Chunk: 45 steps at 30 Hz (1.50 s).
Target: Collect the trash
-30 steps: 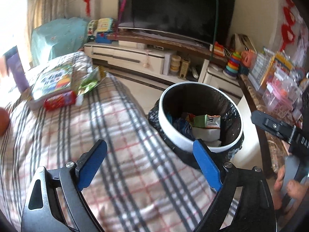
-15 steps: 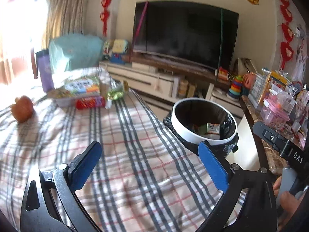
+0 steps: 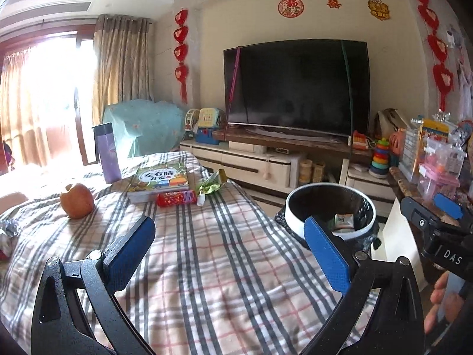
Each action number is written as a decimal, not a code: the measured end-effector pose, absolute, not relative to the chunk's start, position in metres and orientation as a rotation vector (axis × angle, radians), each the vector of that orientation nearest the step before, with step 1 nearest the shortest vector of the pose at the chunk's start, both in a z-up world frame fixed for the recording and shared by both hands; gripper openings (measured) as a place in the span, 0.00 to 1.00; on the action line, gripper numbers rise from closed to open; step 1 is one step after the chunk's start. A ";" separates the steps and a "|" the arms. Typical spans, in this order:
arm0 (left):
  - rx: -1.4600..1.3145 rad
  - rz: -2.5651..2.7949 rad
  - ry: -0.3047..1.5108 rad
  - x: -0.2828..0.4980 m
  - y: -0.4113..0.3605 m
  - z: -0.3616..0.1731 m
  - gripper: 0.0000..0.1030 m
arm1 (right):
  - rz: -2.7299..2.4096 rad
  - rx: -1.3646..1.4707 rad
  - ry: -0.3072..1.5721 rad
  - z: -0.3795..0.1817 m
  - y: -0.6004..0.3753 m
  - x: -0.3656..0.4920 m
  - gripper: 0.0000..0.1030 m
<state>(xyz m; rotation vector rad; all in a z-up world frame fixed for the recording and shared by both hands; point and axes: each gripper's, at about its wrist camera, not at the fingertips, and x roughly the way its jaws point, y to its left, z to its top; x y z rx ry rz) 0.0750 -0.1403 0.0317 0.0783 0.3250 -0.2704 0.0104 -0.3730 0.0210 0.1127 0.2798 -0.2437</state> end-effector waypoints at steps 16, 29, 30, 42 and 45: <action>0.095 -0.226 0.323 0.066 -0.136 0.023 1.00 | -0.228 0.121 0.270 0.017 -0.370 0.003 1.00; 0.093 -0.231 0.320 0.062 -0.135 0.025 1.00 | -0.215 0.117 0.275 0.016 -0.368 0.002 1.00; 0.094 -0.231 0.320 0.062 -0.135 0.025 1.00 | -0.213 0.118 0.275 0.016 -0.368 0.001 1.00; 0.093 -0.228 0.313 0.061 -0.135 0.025 1.00 | -0.210 0.118 0.273 0.017 -0.367 -0.001 1.00; 0.093 -0.230 0.313 0.061 -0.135 0.024 1.00 | -0.208 0.117 0.275 0.018 -0.367 -0.002 1.00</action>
